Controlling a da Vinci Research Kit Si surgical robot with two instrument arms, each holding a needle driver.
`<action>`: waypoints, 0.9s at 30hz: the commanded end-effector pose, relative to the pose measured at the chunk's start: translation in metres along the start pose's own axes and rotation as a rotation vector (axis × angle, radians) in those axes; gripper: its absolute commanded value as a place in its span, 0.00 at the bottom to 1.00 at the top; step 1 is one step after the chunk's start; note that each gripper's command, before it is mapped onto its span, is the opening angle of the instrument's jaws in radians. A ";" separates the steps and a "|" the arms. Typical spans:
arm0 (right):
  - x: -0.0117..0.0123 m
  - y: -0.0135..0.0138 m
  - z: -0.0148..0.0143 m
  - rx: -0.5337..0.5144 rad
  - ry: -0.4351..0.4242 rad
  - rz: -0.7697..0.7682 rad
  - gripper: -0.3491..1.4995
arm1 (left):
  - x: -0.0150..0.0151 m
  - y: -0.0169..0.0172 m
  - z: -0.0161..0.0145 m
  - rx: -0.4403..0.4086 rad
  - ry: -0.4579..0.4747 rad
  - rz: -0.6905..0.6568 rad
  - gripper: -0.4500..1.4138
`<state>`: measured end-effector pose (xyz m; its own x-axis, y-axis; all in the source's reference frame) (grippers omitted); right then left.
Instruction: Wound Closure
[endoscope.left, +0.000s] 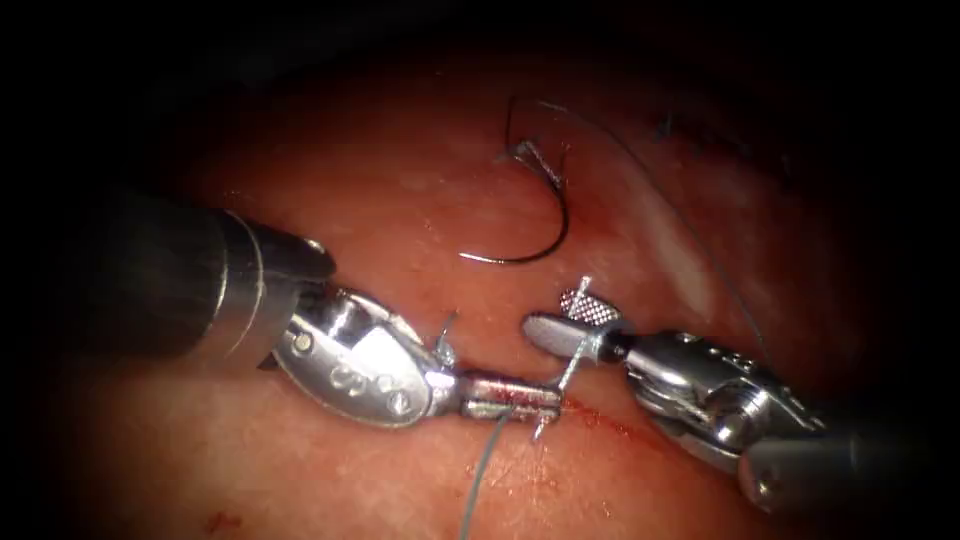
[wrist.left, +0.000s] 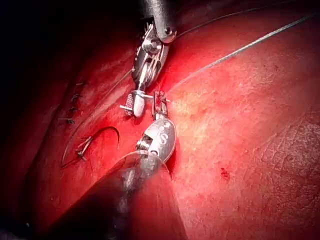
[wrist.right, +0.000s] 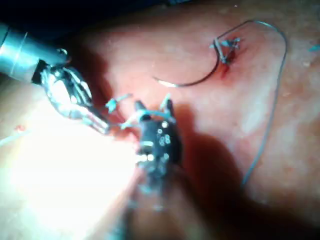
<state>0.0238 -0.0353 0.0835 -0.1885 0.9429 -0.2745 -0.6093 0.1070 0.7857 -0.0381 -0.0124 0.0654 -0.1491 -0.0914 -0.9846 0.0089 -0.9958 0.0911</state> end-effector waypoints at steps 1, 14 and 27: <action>-0.0004 -0.0003 0.0008 0.000 0.002 0.002 0.45 | -0.0006 0.0000 0.0006 0.000 0.002 0.002 0.00; -0.0009 -0.0009 0.0003 -0.016 -0.038 0.049 0.00 | -0.0007 -0.0005 -0.0001 -0.002 0.005 0.001 0.00; -0.0010 -0.0034 -0.0011 0.011 -0.013 0.021 0.00 | -0.0034 -0.0042 -0.0031 0.039 -0.055 -0.053 0.00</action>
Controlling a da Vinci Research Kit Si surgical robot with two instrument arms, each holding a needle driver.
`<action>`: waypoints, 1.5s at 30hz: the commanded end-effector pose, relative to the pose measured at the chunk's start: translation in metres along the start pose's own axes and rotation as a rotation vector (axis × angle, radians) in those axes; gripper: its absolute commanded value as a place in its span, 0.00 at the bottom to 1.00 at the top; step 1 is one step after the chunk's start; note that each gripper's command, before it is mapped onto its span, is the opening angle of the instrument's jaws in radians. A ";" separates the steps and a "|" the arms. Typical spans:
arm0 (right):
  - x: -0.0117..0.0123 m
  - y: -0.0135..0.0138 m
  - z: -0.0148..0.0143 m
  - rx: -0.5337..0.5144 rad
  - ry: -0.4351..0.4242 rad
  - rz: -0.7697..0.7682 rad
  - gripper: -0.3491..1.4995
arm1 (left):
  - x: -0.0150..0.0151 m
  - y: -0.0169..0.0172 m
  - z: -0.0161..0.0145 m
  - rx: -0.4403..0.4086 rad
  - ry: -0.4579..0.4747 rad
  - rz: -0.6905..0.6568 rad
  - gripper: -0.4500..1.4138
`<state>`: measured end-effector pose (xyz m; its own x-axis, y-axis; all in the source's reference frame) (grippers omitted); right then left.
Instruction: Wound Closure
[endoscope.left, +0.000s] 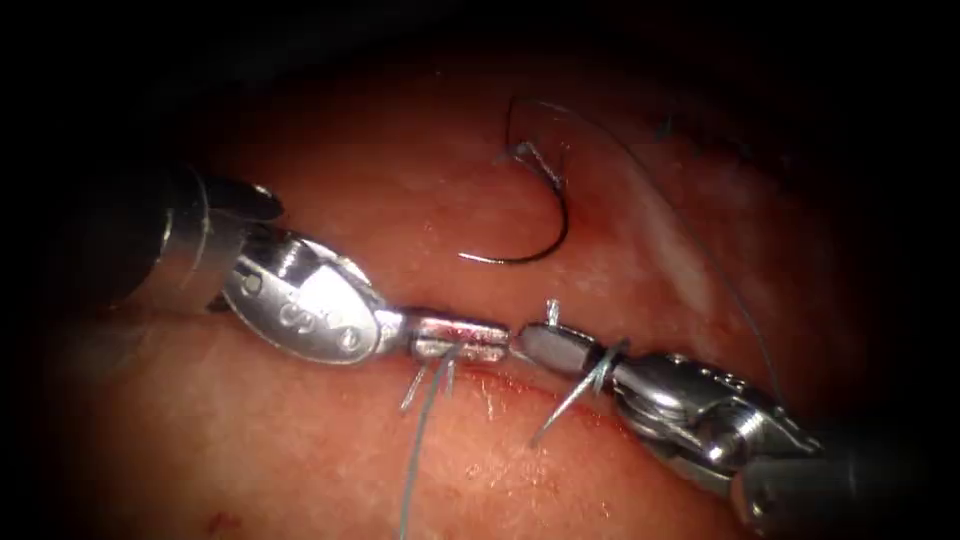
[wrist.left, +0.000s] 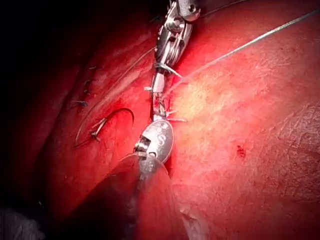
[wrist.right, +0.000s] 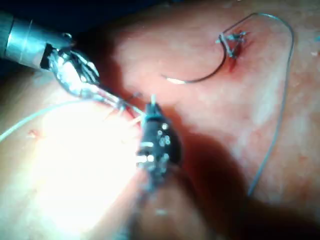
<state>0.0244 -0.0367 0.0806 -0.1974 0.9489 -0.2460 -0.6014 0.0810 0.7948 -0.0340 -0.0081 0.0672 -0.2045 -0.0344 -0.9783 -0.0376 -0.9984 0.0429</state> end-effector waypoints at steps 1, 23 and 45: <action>-0.0004 -0.0009 0.0004 0.004 0.003 -0.016 0.00 | -0.0010 -0.0004 0.0006 0.005 -0.006 -0.003 0.00; -0.0019 -0.0062 -0.0014 -0.302 0.008 -0.344 0.00 | -0.0054 -0.0105 0.0044 0.049 -0.074 -0.060 0.00; -0.0055 -0.0094 -0.0036 -0.293 -0.012 -0.401 0.00 | -0.0109 -0.0184 0.0078 0.120 -0.124 -0.108 0.00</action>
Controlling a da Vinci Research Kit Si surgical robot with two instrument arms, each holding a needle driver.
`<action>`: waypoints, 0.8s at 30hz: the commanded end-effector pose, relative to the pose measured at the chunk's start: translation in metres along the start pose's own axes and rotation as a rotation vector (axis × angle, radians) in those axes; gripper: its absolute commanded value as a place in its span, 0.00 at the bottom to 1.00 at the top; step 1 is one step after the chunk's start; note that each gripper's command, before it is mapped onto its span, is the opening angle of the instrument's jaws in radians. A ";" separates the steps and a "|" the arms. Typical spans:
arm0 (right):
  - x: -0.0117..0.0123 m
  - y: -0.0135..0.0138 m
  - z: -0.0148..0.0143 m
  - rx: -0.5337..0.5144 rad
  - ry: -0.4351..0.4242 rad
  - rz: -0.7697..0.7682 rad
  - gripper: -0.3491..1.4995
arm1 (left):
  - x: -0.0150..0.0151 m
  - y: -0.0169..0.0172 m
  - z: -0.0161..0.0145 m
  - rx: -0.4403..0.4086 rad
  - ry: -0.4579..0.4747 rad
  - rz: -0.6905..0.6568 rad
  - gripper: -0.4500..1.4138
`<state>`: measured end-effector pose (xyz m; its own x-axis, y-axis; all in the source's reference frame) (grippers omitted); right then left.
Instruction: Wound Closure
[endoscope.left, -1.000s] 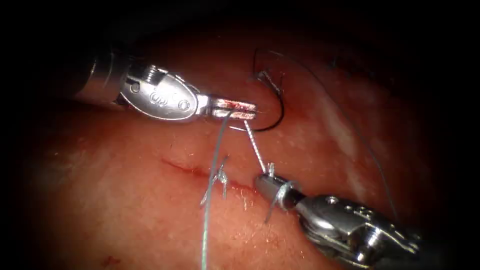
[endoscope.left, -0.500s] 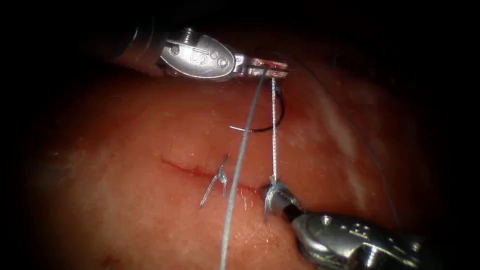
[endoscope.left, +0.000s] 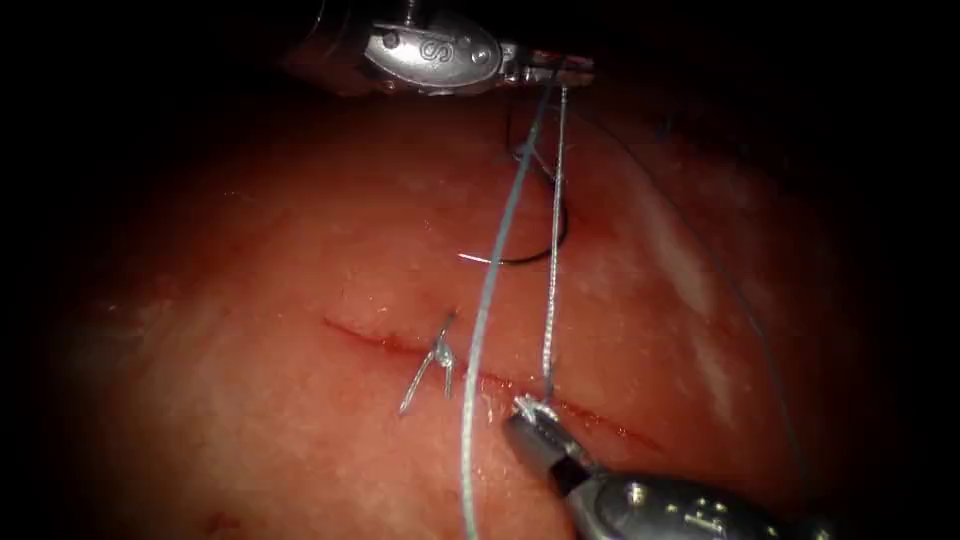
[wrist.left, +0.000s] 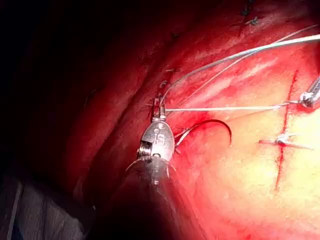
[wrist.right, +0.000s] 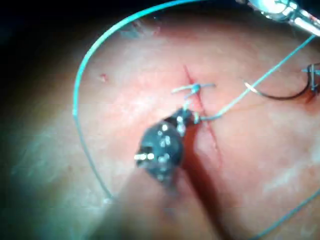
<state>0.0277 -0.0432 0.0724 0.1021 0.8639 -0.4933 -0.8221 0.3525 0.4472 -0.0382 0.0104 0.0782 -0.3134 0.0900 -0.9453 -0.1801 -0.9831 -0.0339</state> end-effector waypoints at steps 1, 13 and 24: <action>-0.0005 -0.0007 0.0002 0.002 -0.001 0.000 0.00 | -0.0003 -0.0005 0.0007 0.002 0.003 0.004 0.00; -0.0007 -0.0020 -0.0014 0.024 0.017 -0.031 0.00 | -0.0007 -0.0022 0.0024 0.046 -0.029 -0.003 0.00; -0.0009 -0.0031 -0.0023 0.050 0.020 -0.041 0.00 | -0.0013 -0.0041 0.0041 0.099 -0.045 -0.013 0.00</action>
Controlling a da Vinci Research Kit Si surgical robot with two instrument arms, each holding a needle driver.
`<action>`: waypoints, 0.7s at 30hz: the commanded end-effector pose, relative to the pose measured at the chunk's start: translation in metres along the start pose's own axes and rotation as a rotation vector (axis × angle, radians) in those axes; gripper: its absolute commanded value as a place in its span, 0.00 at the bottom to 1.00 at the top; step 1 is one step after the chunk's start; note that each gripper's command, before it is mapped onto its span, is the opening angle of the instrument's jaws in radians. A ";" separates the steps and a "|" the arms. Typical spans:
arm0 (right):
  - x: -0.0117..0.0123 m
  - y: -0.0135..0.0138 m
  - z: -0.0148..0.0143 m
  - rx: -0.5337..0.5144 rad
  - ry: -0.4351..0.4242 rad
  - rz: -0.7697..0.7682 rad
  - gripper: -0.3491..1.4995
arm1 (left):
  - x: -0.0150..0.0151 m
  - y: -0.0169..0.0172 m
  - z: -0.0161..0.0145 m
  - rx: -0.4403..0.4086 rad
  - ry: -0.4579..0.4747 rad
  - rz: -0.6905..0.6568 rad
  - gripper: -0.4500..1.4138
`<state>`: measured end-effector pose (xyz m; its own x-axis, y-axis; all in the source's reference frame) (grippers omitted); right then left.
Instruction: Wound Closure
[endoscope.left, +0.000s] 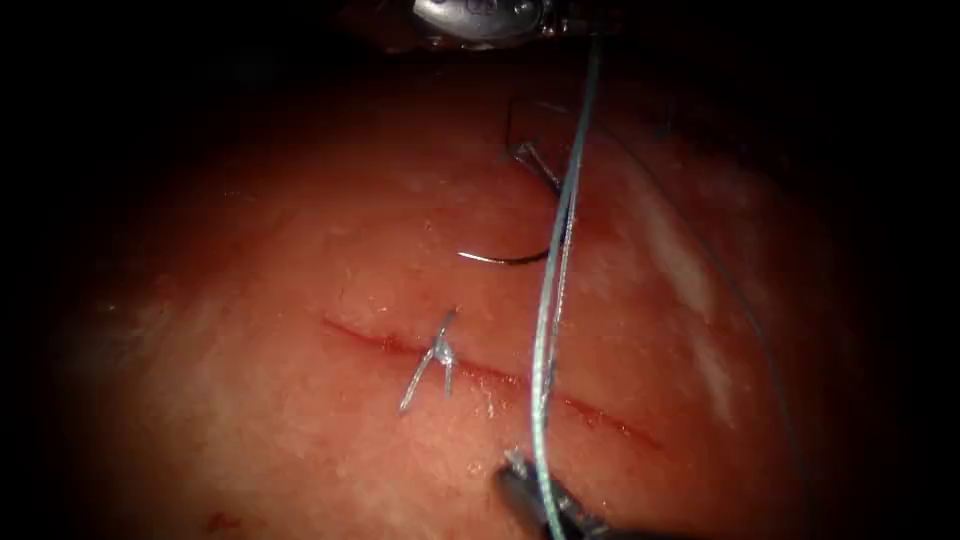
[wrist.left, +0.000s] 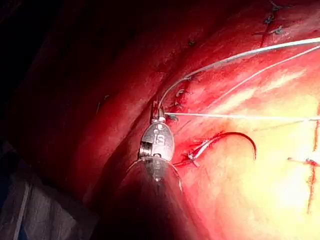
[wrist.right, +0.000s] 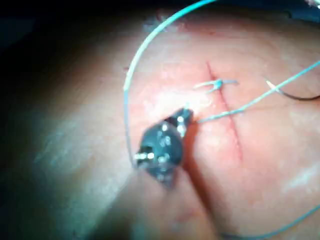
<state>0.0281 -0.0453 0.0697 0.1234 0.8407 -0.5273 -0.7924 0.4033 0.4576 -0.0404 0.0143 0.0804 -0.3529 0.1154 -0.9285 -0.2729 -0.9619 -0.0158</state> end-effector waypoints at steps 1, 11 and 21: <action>-0.0005 -0.0010 0.0002 0.009 0.000 0.000 0.00 | -0.0003 -0.0006 0.0009 0.005 0.001 -0.003 0.00; -0.0015 -0.0028 -0.0008 0.038 -0.022 -0.041 0.00 | -0.0019 -0.0012 0.0014 0.022 -0.008 0.009 0.00; -0.0016 -0.0026 -0.0005 0.041 -0.029 -0.072 0.00 | -0.0020 -0.0014 0.0014 0.031 -0.004 0.007 0.00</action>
<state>0.0290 -0.0476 0.0687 0.2021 0.8168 -0.5403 -0.7539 0.4819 0.4465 -0.0400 0.0150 0.0824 -0.3618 0.1142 -0.9252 -0.2985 -0.9544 -0.0011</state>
